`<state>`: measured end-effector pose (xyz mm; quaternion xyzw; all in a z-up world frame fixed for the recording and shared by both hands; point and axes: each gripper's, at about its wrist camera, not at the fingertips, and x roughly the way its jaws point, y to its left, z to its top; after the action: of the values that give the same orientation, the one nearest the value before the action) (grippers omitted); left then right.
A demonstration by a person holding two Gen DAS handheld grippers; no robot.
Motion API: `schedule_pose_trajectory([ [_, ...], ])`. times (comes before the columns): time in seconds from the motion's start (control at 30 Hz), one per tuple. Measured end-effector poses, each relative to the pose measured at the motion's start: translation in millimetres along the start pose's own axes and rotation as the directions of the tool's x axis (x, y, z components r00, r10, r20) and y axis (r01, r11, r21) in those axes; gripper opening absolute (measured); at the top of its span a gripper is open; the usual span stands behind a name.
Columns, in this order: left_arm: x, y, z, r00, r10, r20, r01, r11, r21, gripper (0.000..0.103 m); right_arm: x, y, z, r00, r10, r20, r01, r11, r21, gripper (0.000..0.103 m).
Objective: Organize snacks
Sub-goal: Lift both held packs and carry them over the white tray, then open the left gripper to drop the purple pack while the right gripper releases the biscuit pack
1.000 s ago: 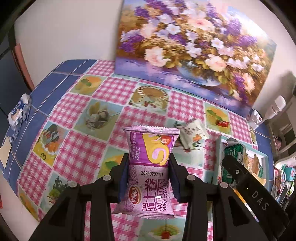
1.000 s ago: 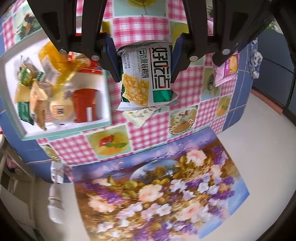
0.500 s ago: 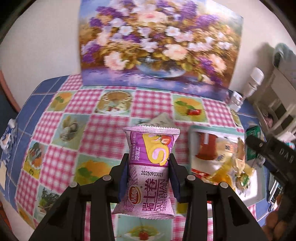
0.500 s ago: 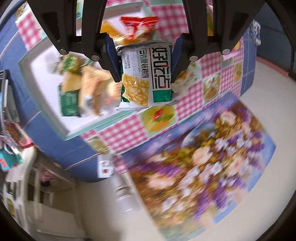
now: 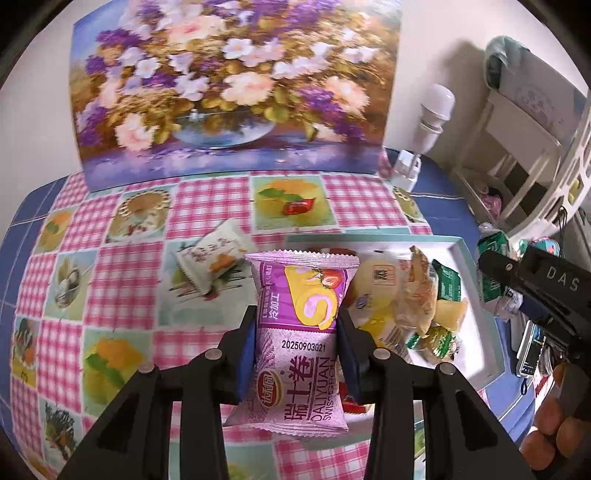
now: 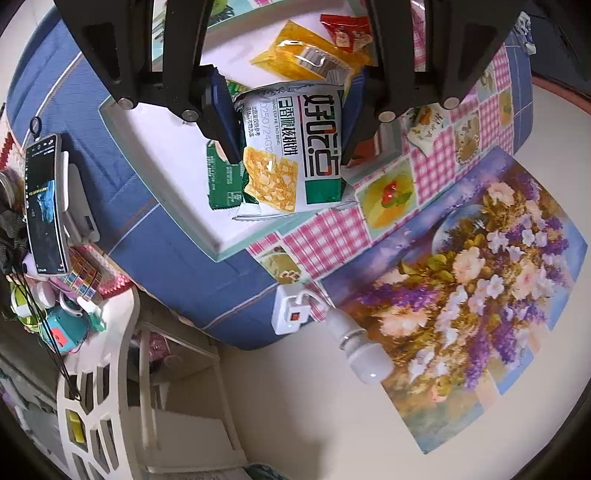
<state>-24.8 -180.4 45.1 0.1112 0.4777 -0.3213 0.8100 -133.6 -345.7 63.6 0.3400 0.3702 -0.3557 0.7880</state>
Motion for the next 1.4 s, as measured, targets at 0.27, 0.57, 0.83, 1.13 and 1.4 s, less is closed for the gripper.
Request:
schedule_pose_trajectory([
  [0.27,30.8,-8.3,11.1,0.998,-0.049,-0.033,0.049,0.999,-0.003,0.041,38.0,-0.3,-14.8,0.992,-0.002,-0.129,0.0,1.0,-0.019,0.054],
  [0.57,55.5,-10.6,16.0,0.997,-0.041,-0.065,0.042,0.999,0.018,0.041,53.5,3.0,-22.8,0.984,-0.024,-0.174,0.016,0.999,-0.047,0.054],
  [0.83,66.8,-17.7,13.2,0.994,-0.052,-0.094,0.056,0.998,0.034,0.042,57.0,0.6,-22.3,0.982,-0.042,-0.185,0.033,0.998,-0.053,0.054],
  [1.13,68.9,-23.5,10.5,0.992,-0.071,-0.109,0.077,0.996,0.052,0.042,57.2,-0.9,-22.3,0.982,-0.041,-0.187,0.033,0.998,-0.044,0.054],
  [1.4,72.8,-33.6,5.2,0.987,-0.089,-0.137,0.101,0.991,0.084,0.042,58.6,-3.8,-23.0,0.981,-0.043,-0.191,0.038,0.999,-0.025,0.054],
])
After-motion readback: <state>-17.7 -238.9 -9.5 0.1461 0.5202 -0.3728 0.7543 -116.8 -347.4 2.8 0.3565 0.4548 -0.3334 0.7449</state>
